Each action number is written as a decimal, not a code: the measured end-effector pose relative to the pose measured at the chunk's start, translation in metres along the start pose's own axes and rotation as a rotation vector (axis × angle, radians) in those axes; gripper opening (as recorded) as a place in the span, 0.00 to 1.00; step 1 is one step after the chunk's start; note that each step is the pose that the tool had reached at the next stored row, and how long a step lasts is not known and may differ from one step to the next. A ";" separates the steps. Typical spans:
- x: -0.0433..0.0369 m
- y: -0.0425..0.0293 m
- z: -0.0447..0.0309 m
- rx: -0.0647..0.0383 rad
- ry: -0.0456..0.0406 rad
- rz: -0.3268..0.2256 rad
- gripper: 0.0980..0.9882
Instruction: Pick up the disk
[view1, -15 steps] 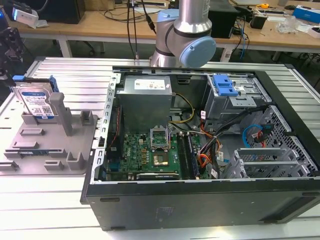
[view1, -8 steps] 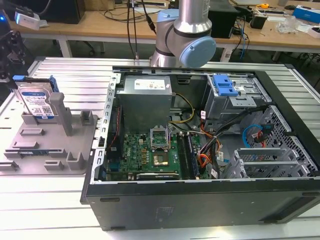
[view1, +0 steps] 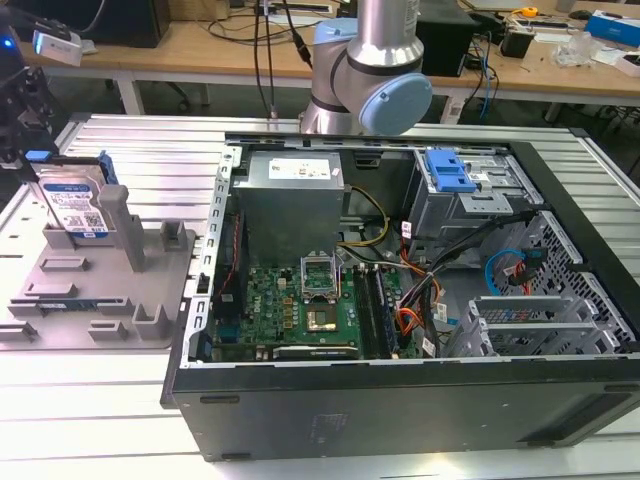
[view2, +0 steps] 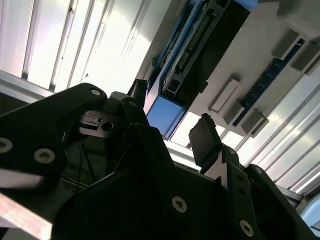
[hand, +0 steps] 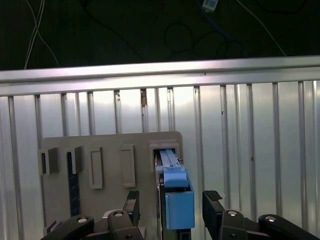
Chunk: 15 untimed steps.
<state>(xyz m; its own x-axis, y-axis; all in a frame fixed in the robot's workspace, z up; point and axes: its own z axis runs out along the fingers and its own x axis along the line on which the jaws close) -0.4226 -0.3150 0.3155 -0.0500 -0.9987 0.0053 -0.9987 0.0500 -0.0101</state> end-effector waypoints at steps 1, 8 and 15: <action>0.0000 0.0000 0.0007 0.000 0.0000 0.000 0.58; 0.0000 0.0000 0.0062 0.000 0.0004 0.000 0.58; -0.0002 -0.0005 0.0117 0.000 0.0005 0.000 0.57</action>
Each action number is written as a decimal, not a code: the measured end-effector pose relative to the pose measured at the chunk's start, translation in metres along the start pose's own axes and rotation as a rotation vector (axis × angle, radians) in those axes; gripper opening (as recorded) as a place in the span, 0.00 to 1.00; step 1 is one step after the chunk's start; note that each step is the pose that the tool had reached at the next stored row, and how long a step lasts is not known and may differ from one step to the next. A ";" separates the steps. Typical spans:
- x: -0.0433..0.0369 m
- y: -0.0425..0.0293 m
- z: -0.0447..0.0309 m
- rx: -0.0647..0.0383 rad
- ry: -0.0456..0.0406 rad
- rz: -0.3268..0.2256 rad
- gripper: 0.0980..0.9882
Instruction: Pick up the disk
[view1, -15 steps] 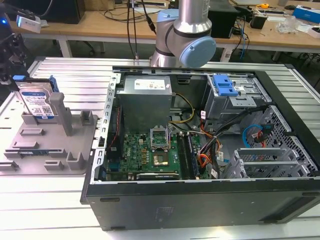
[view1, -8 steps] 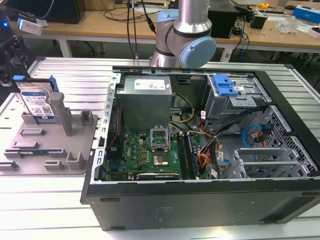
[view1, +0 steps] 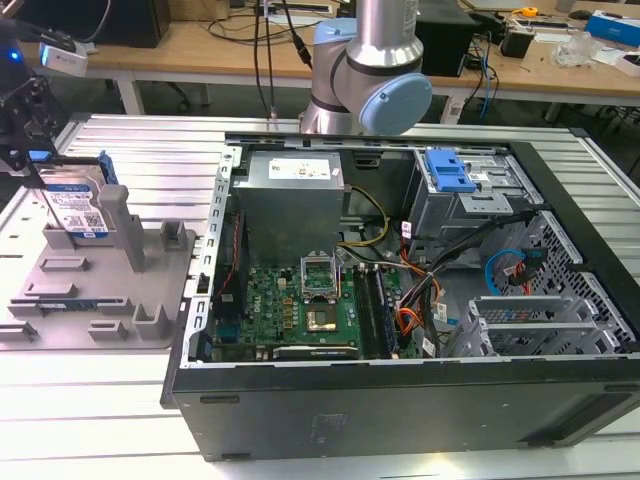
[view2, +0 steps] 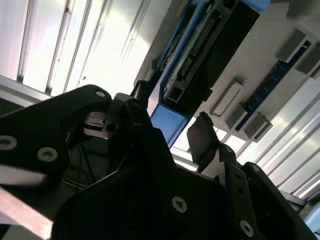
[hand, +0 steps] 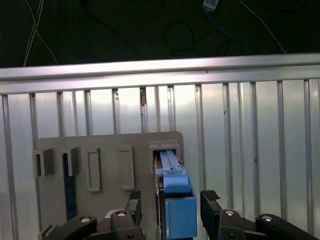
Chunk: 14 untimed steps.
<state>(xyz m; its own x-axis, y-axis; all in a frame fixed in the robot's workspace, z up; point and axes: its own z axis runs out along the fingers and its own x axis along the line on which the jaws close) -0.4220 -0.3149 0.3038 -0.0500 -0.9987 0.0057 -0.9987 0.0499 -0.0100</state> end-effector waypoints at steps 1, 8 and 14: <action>0.0000 0.0000 0.0008 0.000 0.0001 0.000 0.49; -0.0011 -0.0010 0.0036 0.000 0.0001 0.000 0.41; -0.0030 -0.0009 0.0062 0.000 0.0001 0.000 0.41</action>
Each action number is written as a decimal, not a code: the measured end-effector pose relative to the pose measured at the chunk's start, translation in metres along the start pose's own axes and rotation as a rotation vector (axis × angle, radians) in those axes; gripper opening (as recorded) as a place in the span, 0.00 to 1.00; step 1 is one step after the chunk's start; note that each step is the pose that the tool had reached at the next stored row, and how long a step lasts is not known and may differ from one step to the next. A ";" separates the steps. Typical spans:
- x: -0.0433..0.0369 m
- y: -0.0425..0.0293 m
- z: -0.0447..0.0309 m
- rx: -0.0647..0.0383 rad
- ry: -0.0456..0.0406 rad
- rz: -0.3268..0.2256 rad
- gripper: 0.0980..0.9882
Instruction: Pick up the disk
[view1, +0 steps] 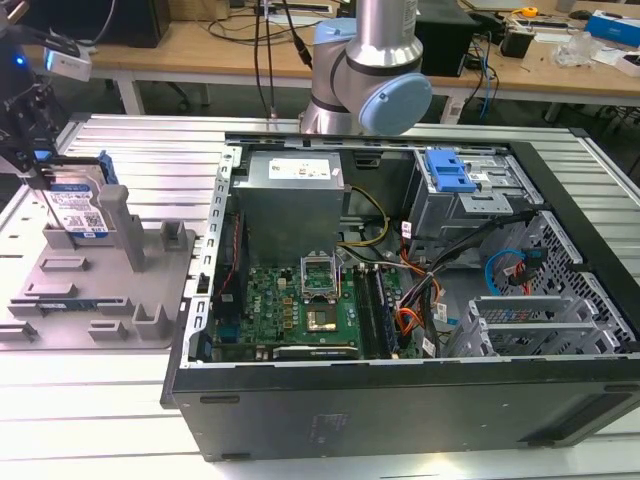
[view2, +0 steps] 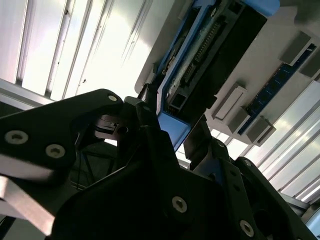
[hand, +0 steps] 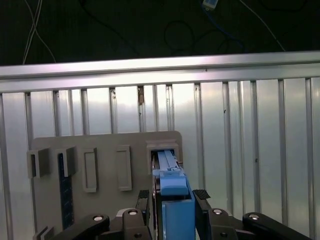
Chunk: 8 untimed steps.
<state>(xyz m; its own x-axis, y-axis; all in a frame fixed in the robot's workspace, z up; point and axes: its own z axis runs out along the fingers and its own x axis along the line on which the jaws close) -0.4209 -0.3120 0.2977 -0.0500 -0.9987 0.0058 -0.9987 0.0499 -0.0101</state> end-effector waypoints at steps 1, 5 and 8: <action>-0.0003 0.0000 0.0005 0.000 0.0001 0.000 0.41; -0.0005 0.0000 0.0017 0.000 0.0002 0.000 0.40; -0.0005 0.0000 0.0023 0.000 0.0003 0.000 0.32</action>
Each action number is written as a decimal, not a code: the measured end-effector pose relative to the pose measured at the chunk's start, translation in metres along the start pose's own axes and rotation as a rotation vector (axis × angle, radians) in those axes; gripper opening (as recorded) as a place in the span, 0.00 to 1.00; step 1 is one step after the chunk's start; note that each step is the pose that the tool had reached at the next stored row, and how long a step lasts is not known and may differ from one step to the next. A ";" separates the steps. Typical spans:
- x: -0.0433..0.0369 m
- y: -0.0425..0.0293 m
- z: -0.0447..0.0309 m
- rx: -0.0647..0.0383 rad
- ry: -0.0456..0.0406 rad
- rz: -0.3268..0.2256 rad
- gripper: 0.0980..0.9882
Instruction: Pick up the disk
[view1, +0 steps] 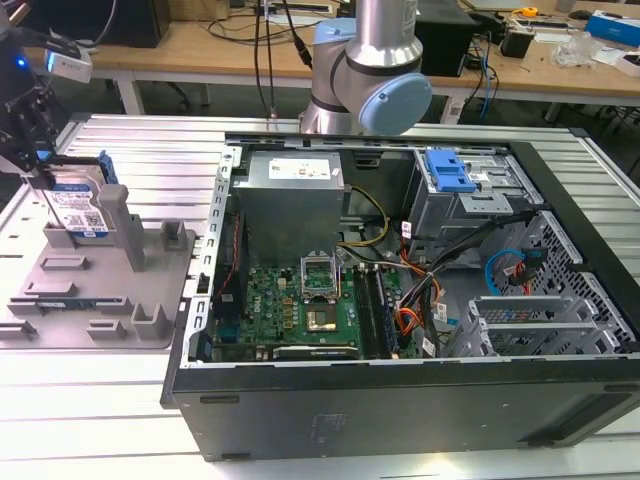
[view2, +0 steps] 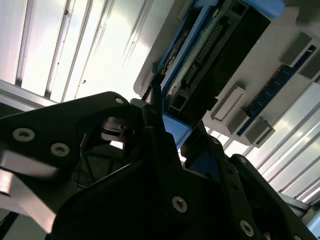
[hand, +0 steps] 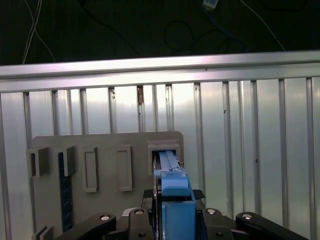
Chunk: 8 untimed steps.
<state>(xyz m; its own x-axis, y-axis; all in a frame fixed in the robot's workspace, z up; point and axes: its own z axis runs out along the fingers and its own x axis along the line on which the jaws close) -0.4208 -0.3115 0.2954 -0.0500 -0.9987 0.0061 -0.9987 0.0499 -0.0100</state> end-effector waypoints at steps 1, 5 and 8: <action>0.0000 0.0000 0.0002 0.000 0.0001 0.000 0.32; 0.0000 0.0000 0.0004 0.000 0.0004 0.000 0.32; 0.0001 0.0000 0.0004 0.000 0.0004 0.000 0.31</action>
<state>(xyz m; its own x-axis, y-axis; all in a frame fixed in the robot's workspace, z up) -0.4208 -0.3117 0.2950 -0.0500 -0.9987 0.0065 -0.9987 0.0500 -0.0102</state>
